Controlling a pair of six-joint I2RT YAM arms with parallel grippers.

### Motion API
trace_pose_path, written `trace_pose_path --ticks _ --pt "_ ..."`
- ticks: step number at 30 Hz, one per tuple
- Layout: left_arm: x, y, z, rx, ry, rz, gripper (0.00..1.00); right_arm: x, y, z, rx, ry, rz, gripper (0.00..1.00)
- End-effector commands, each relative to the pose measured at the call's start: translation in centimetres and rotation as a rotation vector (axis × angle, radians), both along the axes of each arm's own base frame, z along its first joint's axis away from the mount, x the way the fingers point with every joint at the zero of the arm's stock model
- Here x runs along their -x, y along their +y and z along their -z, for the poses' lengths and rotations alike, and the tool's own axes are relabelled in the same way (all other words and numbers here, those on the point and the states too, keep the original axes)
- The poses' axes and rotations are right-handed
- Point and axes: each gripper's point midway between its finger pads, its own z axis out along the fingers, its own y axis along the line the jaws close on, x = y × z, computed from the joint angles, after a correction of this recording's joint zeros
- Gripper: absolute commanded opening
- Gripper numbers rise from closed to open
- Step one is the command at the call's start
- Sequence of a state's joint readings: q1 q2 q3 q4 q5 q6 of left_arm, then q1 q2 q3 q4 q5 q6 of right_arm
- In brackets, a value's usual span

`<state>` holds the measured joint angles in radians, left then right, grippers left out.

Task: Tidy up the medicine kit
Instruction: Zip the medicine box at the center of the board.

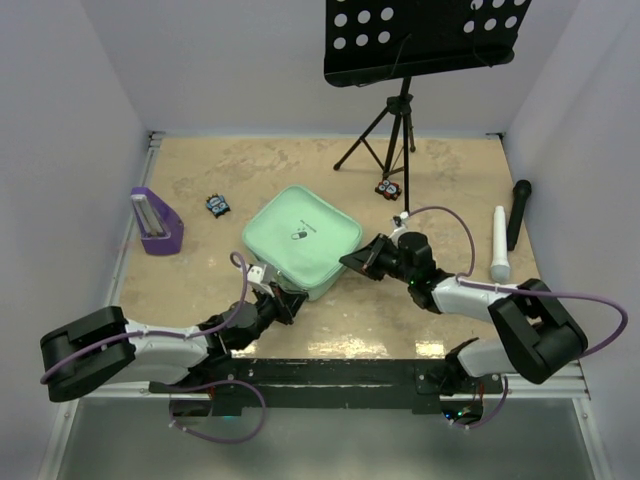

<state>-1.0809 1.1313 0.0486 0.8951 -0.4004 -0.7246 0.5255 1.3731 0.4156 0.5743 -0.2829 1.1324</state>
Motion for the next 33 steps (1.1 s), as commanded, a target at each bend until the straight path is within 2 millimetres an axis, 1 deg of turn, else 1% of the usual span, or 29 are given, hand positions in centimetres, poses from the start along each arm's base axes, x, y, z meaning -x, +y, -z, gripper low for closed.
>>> trace_pose_path --ticks 1,6,11,13,21,25,30,33 --pt "1.0 5.4 6.0 -0.136 0.087 -0.113 0.0 -4.1 -3.8 -1.3 0.089 -0.137 0.179 0.0" --pt "0.9 6.1 6.5 -0.141 0.109 -0.153 0.0 -4.3 -4.7 -0.4 0.148 -0.143 0.182 0.0" --pt "0.8 6.7 7.1 -0.161 0.132 -0.182 0.0 -4.5 -6.3 1.0 0.198 -0.125 0.21 0.0" --pt "0.8 6.7 7.3 -0.161 0.14 -0.184 0.0 -4.8 -7.1 1.0 0.205 -0.129 0.227 0.0" --pt "0.6 6.4 7.4 -0.179 0.143 -0.178 0.0 -6.5 -10.2 0.4 0.236 -0.151 0.296 0.0" --pt "0.4 6.3 7.4 -0.187 0.143 -0.177 0.0 -7.2 -11.1 0.1 0.243 -0.16 0.316 0.0" --pt "0.2 5.8 7.4 -0.203 0.143 -0.168 0.0 -7.8 -11.9 -0.2 0.247 -0.171 0.332 0.0" --pt "0.1 5.5 7.3 -0.208 0.136 -0.16 0.0 -7.7 -11.2 -1.5 0.247 -0.23 0.27 0.0"
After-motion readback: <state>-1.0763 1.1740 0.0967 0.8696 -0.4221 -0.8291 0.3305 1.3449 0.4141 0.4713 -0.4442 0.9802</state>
